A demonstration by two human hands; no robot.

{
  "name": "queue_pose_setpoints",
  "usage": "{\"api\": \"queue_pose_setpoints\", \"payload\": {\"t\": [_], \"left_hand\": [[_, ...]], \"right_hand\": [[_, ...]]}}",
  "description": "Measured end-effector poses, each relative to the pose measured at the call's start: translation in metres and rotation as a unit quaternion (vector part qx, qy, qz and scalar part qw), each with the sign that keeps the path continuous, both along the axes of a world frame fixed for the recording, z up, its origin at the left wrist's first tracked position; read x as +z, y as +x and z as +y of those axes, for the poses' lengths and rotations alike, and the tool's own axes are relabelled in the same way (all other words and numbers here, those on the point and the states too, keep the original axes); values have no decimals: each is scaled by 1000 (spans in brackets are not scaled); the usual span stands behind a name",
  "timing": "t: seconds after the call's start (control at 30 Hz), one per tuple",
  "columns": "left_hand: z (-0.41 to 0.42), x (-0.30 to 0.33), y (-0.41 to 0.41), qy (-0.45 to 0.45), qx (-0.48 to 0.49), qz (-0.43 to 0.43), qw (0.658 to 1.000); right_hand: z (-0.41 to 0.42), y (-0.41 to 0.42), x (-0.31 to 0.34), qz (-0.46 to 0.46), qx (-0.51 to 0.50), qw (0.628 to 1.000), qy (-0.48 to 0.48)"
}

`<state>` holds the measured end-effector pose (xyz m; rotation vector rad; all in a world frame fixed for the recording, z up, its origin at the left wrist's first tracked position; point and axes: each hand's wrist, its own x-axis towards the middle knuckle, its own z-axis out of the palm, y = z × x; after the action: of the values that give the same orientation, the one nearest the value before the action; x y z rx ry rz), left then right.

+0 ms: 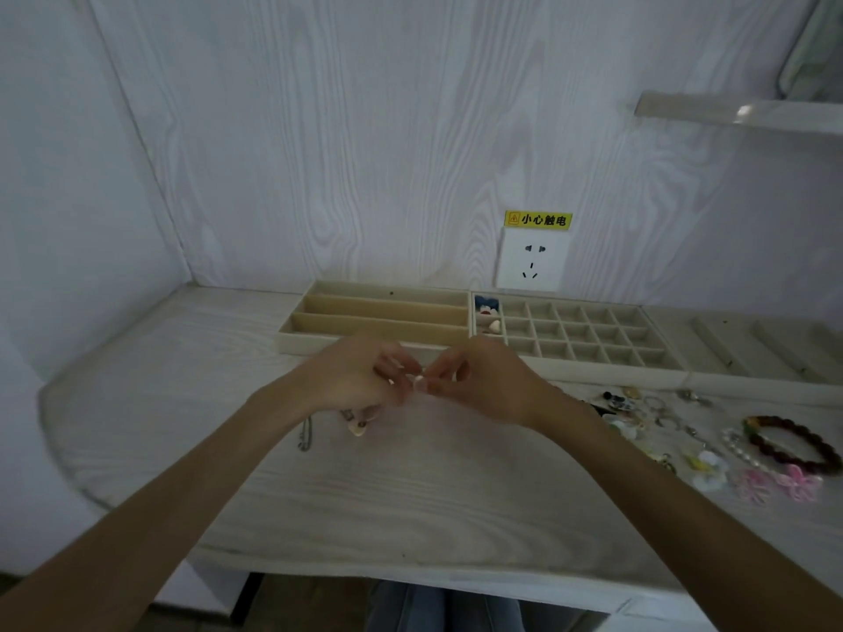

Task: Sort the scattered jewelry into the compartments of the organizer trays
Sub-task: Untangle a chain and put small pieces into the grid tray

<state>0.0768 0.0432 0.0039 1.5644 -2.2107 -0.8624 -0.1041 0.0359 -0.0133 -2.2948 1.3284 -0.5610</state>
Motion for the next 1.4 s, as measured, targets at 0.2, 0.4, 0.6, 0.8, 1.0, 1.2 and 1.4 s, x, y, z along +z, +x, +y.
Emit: {"api": "queue_pose_setpoints", "payload": {"t": [0.2, 0.4, 0.6, 0.8, 1.0, 1.2, 1.4], "left_hand": [[-10, 22, -23, -91, 33, 101, 990], [-48, 32, -47, -86, 26, 145, 985], [-87, 31, -72, -30, 55, 207, 976], [-113, 14, -81, -44, 69, 178, 981], [-119, 1, -85, -73, 59, 83, 992], [-120, 0, -79, -83, 54, 24, 995], [-119, 3, -76, -105, 45, -42, 993]], "right_hand": [[-9, -20, 25, -191, -81, 976, 64], [-28, -46, 37, -288, -163, 936, 122], [-54, -62, 35, -311, -160, 918, 190], [-69, -61, 23, -342, -191, 909, 140], [-78, -58, 11, -195, -248, 947, 55], [-80, -55, 15, -124, -255, 958, 40], [-89, -49, 12, -35, -263, 963, 50]]}}
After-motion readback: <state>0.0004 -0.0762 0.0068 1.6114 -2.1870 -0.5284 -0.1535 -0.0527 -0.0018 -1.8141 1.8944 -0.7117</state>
